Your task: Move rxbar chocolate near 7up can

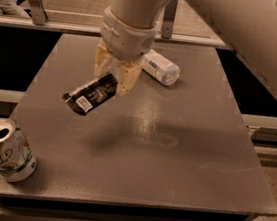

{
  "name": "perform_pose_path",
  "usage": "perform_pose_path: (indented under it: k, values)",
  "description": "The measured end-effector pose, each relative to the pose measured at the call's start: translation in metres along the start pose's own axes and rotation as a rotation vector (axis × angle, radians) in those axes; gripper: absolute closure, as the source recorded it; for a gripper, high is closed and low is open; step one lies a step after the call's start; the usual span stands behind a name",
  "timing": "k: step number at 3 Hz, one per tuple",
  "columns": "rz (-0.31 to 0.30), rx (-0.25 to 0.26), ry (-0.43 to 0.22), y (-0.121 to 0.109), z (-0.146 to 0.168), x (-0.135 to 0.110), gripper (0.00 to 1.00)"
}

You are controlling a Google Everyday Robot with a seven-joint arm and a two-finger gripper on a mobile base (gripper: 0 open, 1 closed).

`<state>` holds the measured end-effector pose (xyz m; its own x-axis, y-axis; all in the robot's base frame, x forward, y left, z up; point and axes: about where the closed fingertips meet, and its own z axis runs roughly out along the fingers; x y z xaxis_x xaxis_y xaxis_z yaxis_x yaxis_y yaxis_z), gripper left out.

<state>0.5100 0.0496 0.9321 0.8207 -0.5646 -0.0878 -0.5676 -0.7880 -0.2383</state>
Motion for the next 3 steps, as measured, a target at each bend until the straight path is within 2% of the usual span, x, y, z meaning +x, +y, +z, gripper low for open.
perform_pose_path:
  k: [1, 2, 3]
  values:
    - [-0.114, -0.036, -0.035, -0.021, 0.013, -0.034, 1.00]
    - [-0.198, -0.091, -0.058, -0.040, 0.037, -0.060, 1.00]
    - [-0.254, -0.123, -0.066, -0.054, 0.060, -0.073, 1.00]
